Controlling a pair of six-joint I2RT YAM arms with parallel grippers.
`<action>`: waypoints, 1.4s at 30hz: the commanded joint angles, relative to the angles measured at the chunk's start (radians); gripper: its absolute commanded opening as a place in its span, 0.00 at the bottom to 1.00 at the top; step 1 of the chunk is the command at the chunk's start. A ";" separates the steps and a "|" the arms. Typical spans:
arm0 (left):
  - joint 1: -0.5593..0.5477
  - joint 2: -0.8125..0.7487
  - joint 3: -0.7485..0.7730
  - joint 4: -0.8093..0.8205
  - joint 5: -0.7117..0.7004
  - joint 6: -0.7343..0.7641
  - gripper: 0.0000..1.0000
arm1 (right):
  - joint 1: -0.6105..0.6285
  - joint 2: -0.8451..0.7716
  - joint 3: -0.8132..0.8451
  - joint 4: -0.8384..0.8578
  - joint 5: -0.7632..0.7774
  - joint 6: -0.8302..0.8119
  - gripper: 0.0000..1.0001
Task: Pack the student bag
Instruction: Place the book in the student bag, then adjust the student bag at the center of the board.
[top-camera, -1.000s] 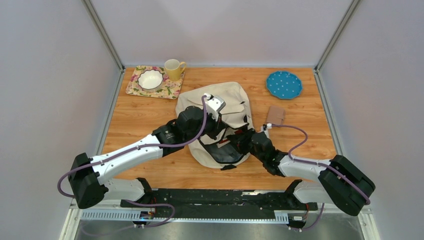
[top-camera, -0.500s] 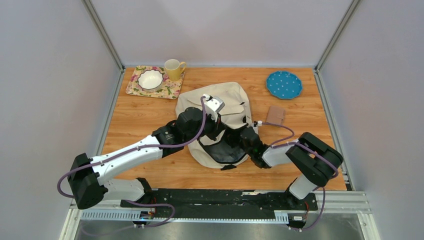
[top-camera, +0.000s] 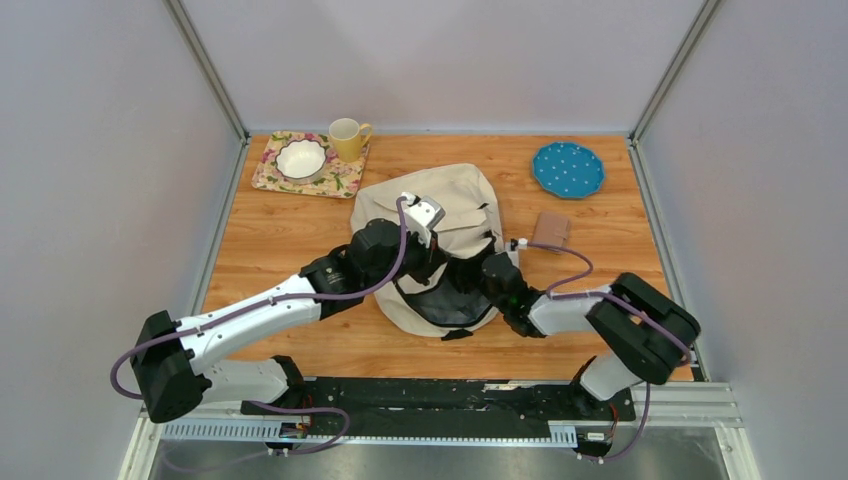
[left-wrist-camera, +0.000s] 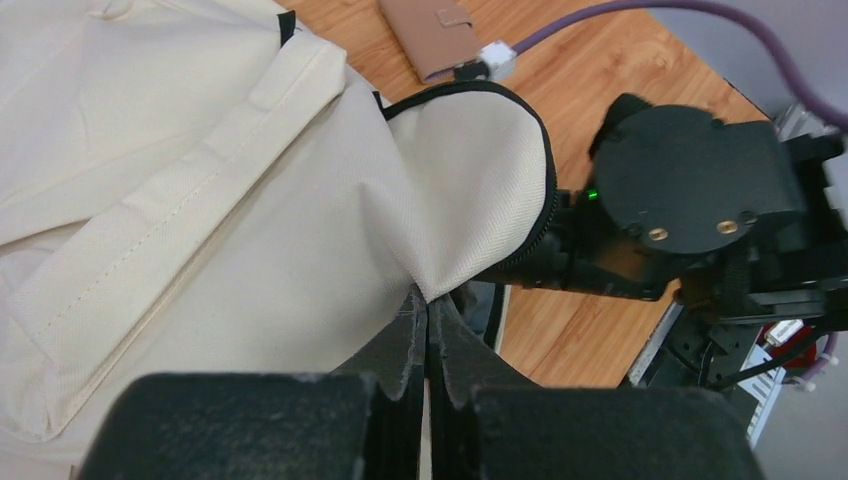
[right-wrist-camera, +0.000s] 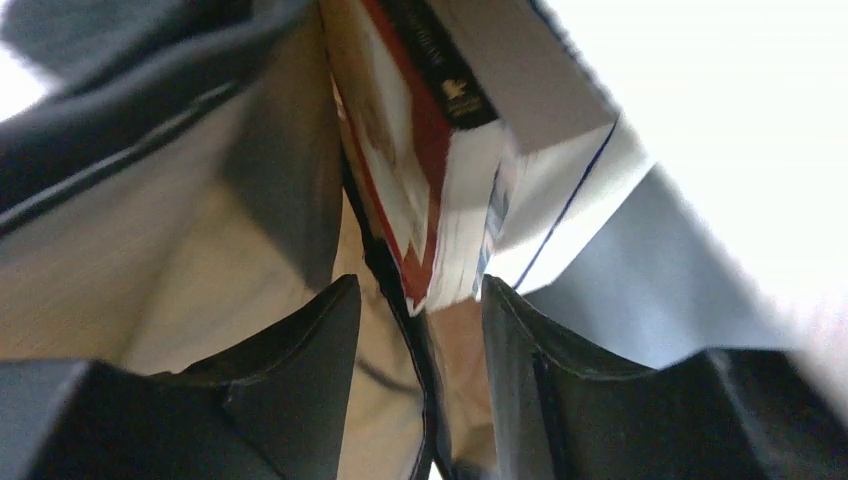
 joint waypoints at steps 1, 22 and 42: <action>-0.007 -0.041 0.000 0.074 0.034 -0.022 0.00 | 0.008 -0.218 -0.042 -0.252 0.001 -0.190 0.52; -0.007 -0.046 -0.040 0.072 0.042 -0.023 0.00 | 0.077 -1.018 -0.113 -1.224 0.165 -0.448 0.50; -0.007 -0.050 -0.055 0.107 0.073 -0.049 0.00 | -0.006 -0.674 -0.071 -0.968 0.049 -0.506 0.37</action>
